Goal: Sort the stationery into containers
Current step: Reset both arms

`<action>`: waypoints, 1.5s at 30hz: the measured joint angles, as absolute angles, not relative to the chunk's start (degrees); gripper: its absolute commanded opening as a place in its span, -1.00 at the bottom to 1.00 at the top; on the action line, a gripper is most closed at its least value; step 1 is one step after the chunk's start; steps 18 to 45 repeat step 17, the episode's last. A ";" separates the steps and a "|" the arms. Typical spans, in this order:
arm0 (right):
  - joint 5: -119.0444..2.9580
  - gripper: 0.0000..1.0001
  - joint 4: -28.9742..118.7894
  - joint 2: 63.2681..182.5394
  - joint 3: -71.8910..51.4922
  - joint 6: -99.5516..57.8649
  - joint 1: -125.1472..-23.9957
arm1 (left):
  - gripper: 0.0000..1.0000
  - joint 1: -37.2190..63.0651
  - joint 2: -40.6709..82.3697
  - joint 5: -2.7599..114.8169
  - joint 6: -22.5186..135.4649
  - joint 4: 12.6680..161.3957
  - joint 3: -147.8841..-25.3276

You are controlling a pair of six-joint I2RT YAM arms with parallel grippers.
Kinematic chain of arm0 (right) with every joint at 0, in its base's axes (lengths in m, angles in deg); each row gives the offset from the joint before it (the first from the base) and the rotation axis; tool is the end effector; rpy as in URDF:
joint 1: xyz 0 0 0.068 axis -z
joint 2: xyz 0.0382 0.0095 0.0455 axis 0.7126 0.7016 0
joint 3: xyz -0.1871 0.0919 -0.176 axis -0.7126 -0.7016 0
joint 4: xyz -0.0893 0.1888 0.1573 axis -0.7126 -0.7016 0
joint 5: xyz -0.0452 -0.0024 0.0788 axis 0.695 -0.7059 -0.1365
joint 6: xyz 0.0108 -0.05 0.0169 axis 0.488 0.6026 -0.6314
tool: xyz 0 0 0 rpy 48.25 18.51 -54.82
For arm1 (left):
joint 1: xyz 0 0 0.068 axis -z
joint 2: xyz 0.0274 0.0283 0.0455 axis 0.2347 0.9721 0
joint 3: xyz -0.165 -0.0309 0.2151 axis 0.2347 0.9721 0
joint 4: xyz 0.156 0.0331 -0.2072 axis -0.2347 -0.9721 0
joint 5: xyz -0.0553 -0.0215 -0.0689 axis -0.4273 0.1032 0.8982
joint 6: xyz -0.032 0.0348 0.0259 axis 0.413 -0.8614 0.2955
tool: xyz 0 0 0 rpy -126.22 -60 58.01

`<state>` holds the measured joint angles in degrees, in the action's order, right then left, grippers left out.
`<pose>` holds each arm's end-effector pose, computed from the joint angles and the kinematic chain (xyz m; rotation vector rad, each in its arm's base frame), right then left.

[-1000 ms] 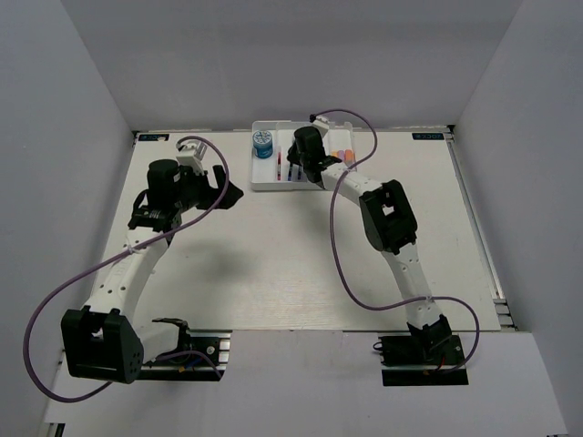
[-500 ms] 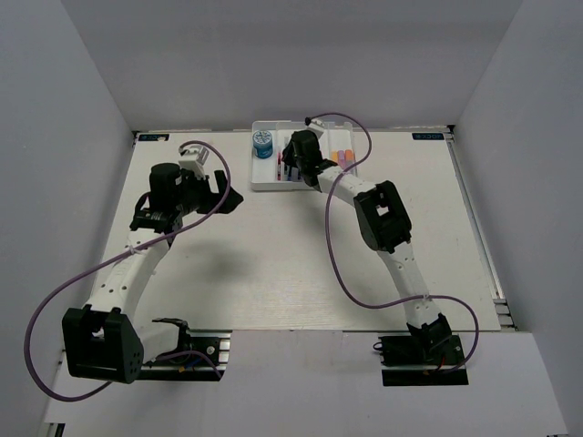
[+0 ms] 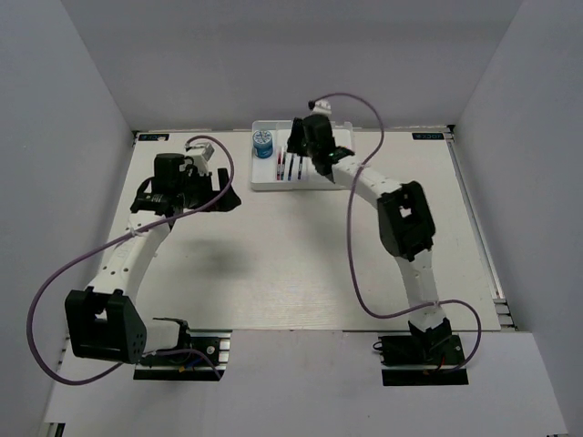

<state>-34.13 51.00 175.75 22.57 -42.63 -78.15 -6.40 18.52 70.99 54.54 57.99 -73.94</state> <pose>0.4696 0.2897 0.2152 0.1234 1.9275 0.4494 0.2725 -0.0483 0.2976 0.1662 2.2769 -0.6153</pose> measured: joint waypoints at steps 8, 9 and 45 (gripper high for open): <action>-43.55 0.20 39.44 138.31 13.30 -25.80 -66.59 | 0.96 -6.62 21.32 67.82 49.45 49.27 -77.33; -44.51 0.23 38.87 132.87 10.02 -23.72 -62.24 | 0.96 -6.72 22.83 67.38 49.17 48.66 -77.79; -49.74 0.27 29.78 112.85 -27.46 -6.67 -39.18 | 0.96 -7.80 28.60 63.43 48.36 46.65 -78.58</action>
